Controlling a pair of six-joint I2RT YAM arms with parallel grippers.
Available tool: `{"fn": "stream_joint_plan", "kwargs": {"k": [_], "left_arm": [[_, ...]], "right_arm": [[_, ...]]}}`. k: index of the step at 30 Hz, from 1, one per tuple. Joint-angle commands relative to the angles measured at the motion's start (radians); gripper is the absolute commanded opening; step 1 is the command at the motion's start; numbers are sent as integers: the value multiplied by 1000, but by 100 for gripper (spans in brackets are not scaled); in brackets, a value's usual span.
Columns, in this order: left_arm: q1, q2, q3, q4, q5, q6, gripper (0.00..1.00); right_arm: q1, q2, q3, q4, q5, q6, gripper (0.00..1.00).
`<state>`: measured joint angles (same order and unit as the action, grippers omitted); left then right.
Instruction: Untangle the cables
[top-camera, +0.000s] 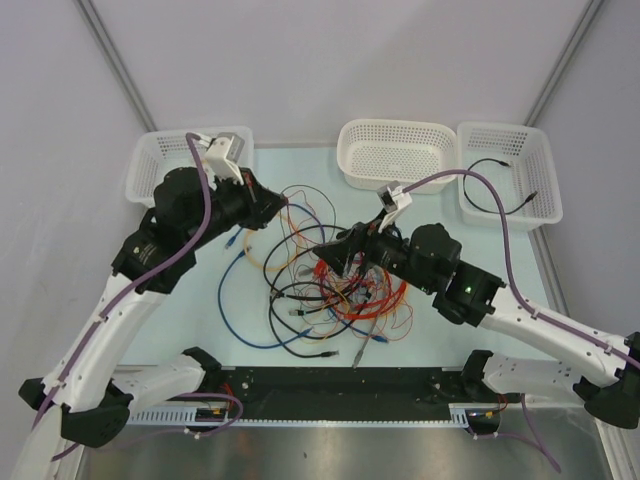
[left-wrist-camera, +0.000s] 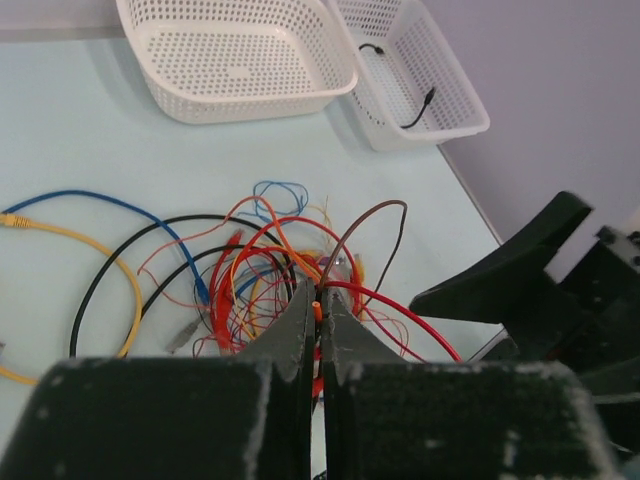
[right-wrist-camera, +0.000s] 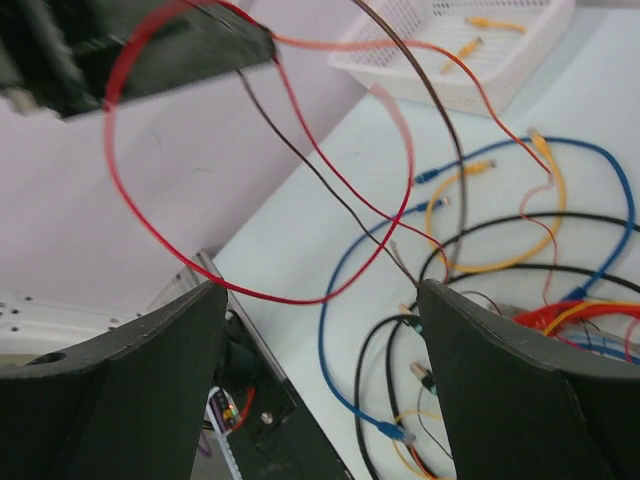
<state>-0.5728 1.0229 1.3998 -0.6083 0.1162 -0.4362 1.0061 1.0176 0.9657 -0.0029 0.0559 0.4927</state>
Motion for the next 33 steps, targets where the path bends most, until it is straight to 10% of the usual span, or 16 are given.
{"fn": "stream_joint_plan", "kwargs": {"k": [1,25,28,33], "left_arm": [[1,-17,-47,28,11,-6,0],[-71,-7,-150,85,25,-45,0],[-81,-10,-156,90,23,-47,0],[-84,-15,-157,76,1,-39,1]], "right_arm": [[26,-25,71,98,-7,-26,82],[40,159,169,136,-44,-51,79],[40,179,177,127,-34,-49,65],[40,154,179,90,25,-55,0]]}}
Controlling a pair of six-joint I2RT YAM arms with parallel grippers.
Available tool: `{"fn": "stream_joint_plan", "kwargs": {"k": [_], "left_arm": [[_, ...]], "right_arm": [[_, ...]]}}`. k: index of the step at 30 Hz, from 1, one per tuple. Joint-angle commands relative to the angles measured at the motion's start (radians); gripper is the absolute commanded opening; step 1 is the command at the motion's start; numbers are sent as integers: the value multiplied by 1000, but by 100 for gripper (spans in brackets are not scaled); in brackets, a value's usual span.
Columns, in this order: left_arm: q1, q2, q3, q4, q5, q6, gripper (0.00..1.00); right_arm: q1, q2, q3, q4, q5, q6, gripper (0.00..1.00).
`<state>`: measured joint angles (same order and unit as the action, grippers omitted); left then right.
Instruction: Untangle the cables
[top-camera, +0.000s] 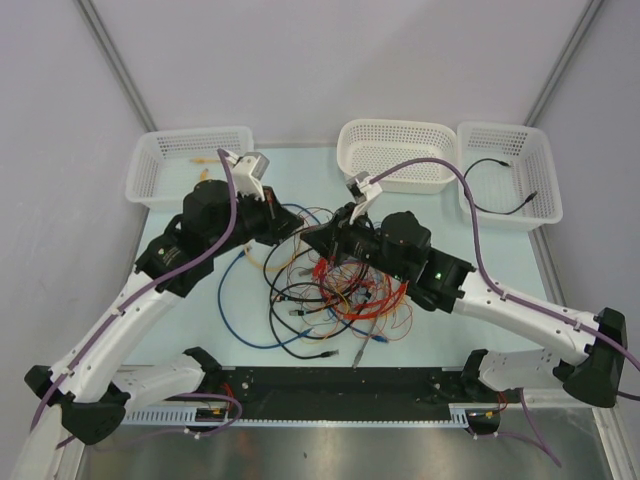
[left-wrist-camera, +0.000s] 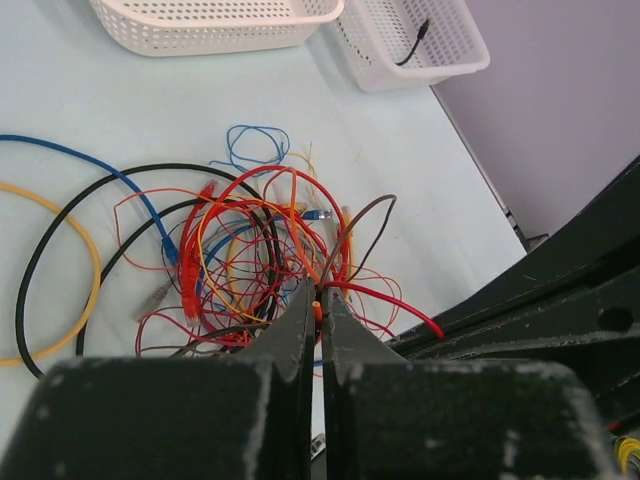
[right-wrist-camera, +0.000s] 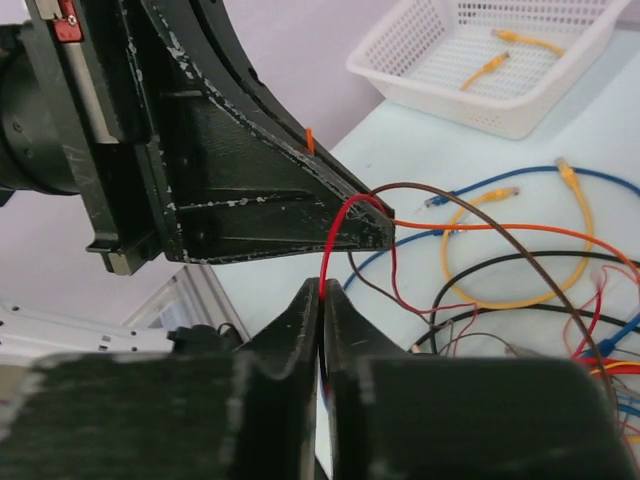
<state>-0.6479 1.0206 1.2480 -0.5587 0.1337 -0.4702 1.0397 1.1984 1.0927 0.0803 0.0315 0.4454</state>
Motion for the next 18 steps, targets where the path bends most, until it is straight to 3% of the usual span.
{"fn": "stream_joint_plan", "kwargs": {"k": [1,2,4,5,9,18], "left_arm": [[-9,-13,-5,22,-38,-2,5],[-7,-13,-7,10,-51,-1,30],[-9,-14,-7,-15,-104,1,54],[-7,-14,-9,-23,-126,-2,71],[-7,-31,-21,-46,-226,-24,99],[-7,-100,-119,43,-243,-27,100]], "right_arm": [[5,-58,53,3,59,-16,0],[5,-75,52,1,77,-23,0],[5,-133,62,-16,112,-51,0],[5,-154,73,-28,123,-63,0],[5,-209,173,-166,168,-112,0],[6,-246,351,-315,186,-139,0]]}}
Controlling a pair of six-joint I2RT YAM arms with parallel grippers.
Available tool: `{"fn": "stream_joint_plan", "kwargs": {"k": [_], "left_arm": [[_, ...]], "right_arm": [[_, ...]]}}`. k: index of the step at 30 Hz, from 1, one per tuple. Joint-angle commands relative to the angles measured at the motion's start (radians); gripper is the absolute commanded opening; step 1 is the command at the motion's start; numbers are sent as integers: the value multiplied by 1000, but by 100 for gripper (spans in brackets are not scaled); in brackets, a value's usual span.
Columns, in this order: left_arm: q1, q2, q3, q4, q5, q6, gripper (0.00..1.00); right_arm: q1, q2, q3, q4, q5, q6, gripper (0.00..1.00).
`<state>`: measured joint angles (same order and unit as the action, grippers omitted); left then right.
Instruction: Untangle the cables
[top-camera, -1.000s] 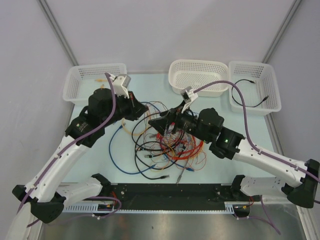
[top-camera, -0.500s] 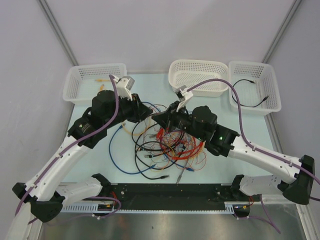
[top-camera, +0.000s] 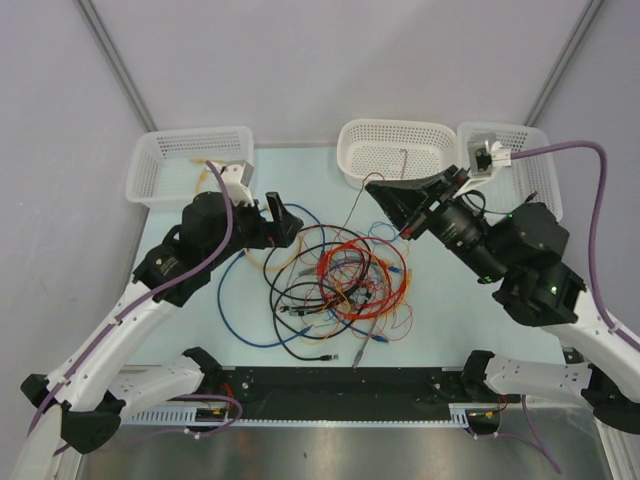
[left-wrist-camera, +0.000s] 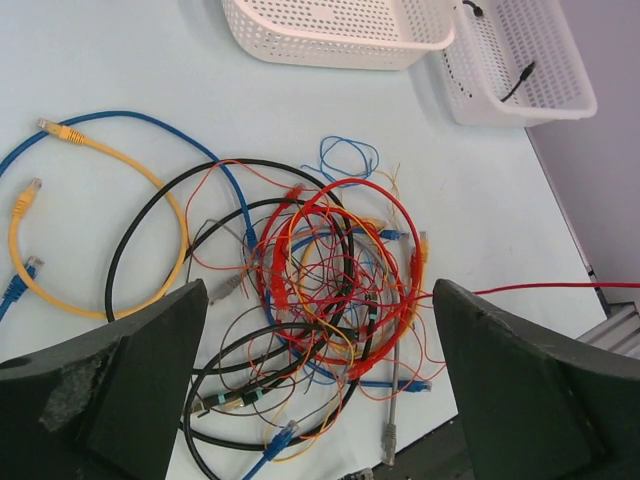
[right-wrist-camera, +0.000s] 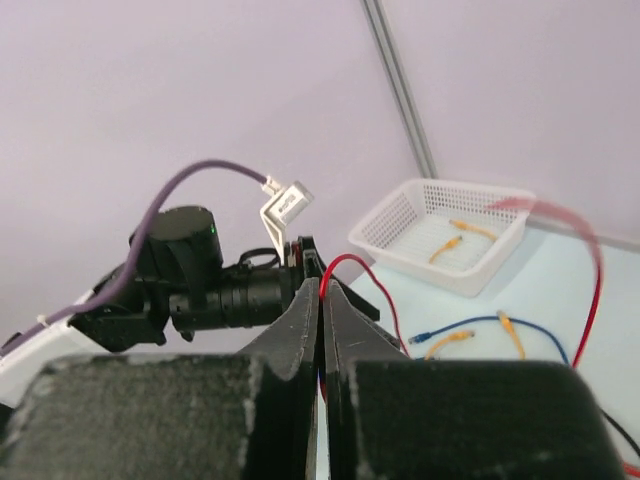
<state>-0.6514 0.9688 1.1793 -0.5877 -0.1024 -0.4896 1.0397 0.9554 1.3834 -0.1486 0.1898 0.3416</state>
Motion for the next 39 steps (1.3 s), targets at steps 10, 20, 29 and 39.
{"fn": "stream_joint_plan", "kwargs": {"k": [10,20,29,39], "left_arm": [[-5,-221,-366,675,355,45,100],[-166,-185,-573,989,324,249,94],[-162,34,-531,1095,201,351,74],[-152,71,-465,1047,113,318,0]], "right_arm": [[5,37,223,-198,73,-102,0],[5,31,204,-198,68,-85,0],[5,34,198,-203,48,-65,0],[5,-7,167,-230,85,-72,0]]}}
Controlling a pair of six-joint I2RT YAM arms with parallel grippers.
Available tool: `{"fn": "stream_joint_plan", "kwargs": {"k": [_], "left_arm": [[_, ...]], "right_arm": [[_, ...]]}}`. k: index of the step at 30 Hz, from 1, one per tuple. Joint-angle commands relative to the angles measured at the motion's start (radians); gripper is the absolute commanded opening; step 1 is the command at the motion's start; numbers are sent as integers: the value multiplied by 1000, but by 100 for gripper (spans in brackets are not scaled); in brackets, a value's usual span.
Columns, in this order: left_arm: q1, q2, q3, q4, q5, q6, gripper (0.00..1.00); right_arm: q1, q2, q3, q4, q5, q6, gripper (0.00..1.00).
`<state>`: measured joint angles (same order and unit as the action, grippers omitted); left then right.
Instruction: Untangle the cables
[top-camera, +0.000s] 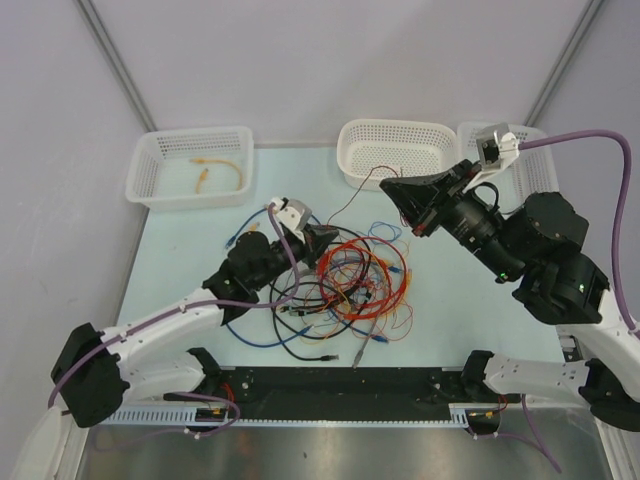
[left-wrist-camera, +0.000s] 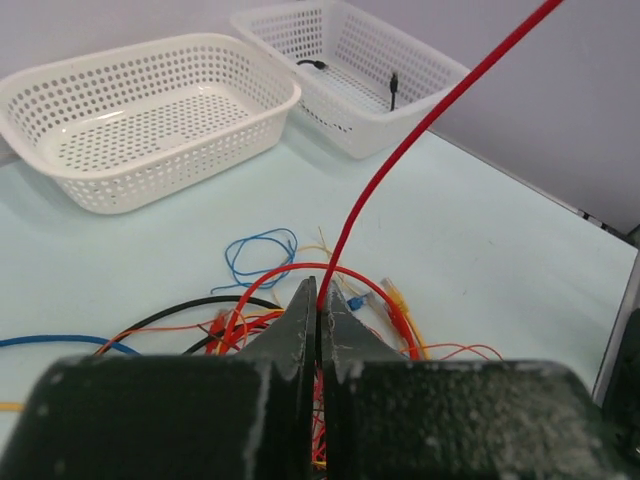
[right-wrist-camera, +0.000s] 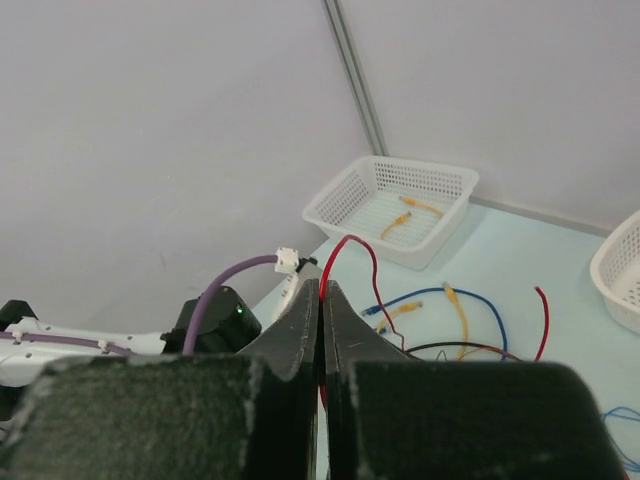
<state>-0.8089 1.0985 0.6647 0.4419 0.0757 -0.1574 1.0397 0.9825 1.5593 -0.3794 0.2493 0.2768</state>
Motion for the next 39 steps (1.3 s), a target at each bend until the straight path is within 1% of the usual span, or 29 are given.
{"fn": "stream_joint_plan", "kwargs": {"k": [1,2,3,4,5,6,7,8,9,10,11,12,14,15,16,17,18,20,25,29,31,32,39], "left_arm": [[5,-89,64,-15,-127,-25,0],[5,-104,116,-60,-152,-45,0],[5,-114,156,-175,-172,-50,0],[10,-121,206,-246,-189,-51,0],[10,-121,324,-312,-212,-47,0],[13,-111,388,-433,-224,-44,0],[11,-100,454,-506,-234,-39,0],[11,-73,584,-563,-253,-33,0],[13,-57,643,-650,-267,-34,0],[13,-45,697,-684,-281,-39,0],[13,-29,796,-712,-290,-42,0],[13,-8,843,-750,-303,-38,0],[11,21,945,-790,-326,-15,0],[11,59,1051,-830,-342,-4,0],[11,79,1106,-851,-350,8,0],[13,99,1210,-889,-356,15,0],[13,139,1257,-907,-358,18,0],[11,167,1360,-922,-355,25,0],[11,216,1499,-868,-337,35,0],[11,259,1593,-856,-320,36,0],[11,267,1607,-853,-303,29,0],[13,268,1606,-852,-298,22,0],[13,261,1569,-862,-275,-10,0]], "right_arm": [[5,-39,-24,-4,30,-7,0],[5,-51,-37,-6,34,-10,0],[5,-57,-50,-7,45,-13,10],[6,-64,-60,-21,57,-14,44],[5,-73,-86,-30,70,-8,57],[5,-76,-100,-39,96,-8,67],[5,-77,-113,-62,110,-4,81],[5,-79,-123,-73,126,4,84],[5,-82,-145,-84,157,18,86],[5,-84,-154,-99,169,25,88],[6,-88,-162,-104,180,32,89],[5,-93,-174,-108,192,33,89],[5,-102,-182,-110,199,32,89],[5,-108,-188,-110,199,29,89],[5,-110,-192,-110,197,29,88],[5,-111,-196,-108,186,29,88],[5,-113,-205,-99,177,22,88],[5,-111,-215,-84,153,22,87],[5,-81,-252,5,84,16,86],[5,-12,-255,80,-26,16,86],[5,22,-257,125,-70,18,85],[5,63,-260,138,-94,19,86],[5,212,-263,281,-107,-11,84]]}}
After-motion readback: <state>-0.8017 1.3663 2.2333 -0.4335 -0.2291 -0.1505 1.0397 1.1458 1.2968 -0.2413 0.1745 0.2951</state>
